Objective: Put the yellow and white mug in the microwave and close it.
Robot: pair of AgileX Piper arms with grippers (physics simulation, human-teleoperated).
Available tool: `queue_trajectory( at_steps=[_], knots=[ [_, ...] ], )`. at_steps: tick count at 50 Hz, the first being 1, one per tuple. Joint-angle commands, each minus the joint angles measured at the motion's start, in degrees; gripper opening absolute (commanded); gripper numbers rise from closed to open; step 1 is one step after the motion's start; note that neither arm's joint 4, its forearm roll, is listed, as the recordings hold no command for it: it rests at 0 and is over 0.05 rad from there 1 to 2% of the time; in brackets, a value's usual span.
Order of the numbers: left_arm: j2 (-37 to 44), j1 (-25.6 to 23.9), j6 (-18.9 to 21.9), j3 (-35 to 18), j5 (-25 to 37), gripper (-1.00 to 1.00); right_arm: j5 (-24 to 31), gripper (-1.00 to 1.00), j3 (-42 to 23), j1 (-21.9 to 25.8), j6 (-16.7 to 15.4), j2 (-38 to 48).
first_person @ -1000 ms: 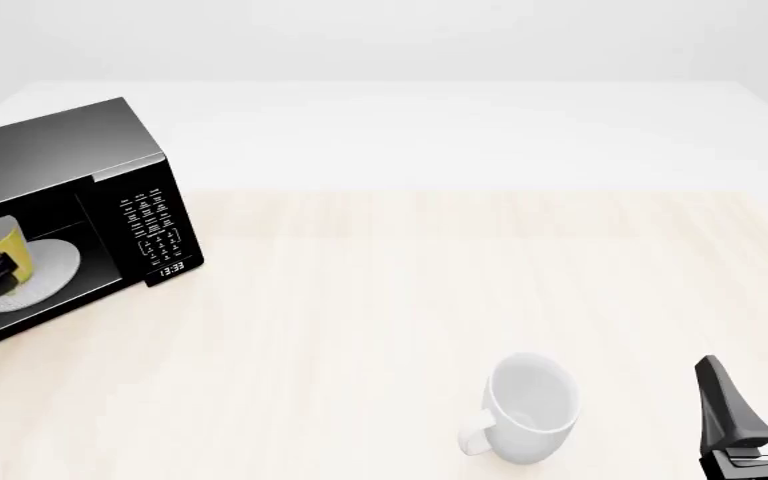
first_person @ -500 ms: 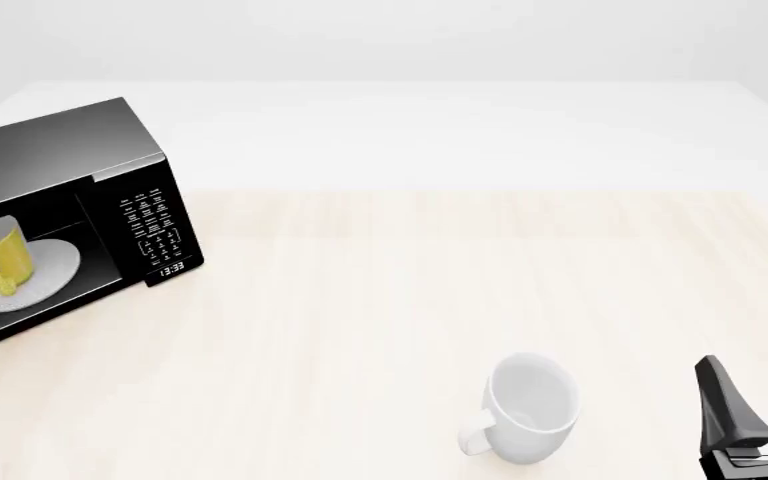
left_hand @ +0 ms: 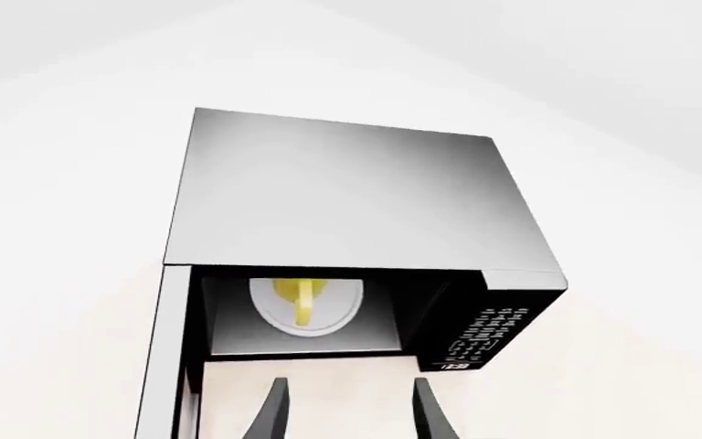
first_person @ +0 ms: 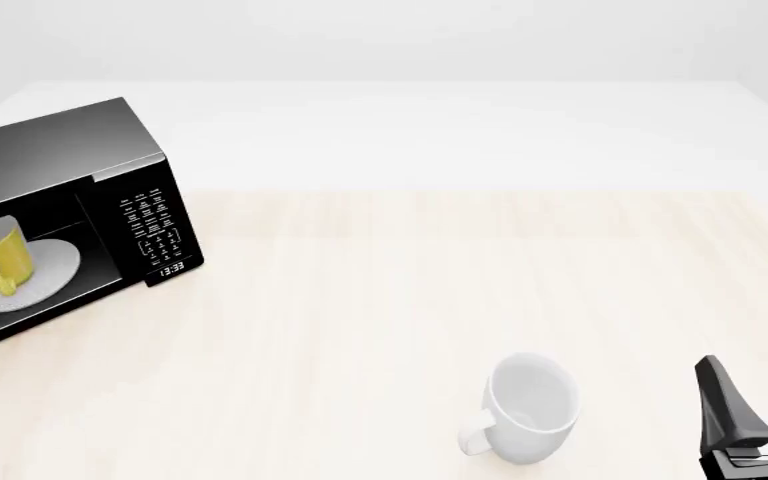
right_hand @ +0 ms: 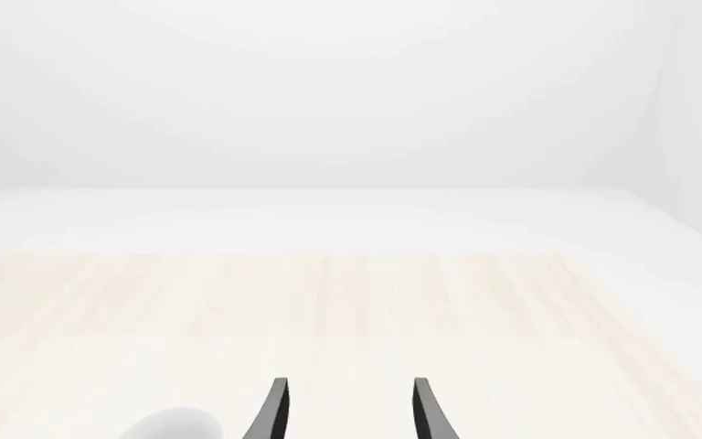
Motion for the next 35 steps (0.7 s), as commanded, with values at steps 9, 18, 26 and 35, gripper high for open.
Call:
queue_trajectory(
  at_steps=[9, 18, 26, 35],
  knots=[
    [-5.3, -0.5, 1.5, -8.5, 11.0, 1.00, 0.0, 1.00, 0.0, 0.0, 0.0, 0.0],
    [-6.8, 0.2, 1.7, -12.8, 15.5, 1.00, 0.0, 1.00, 0.0, 0.0, 0.0, 0.0],
    [-7.3, 2.3, 0.2, -15.4, 18.2, 1.00, 0.0, 1.00, 0.0, 0.0, 0.0, 0.0],
    [-7.9, 6.8, 0.3, -17.4, 20.6, 1.00, 0.0, 1.00, 0.0, 0.0, 0.0, 0.0]
  ],
)
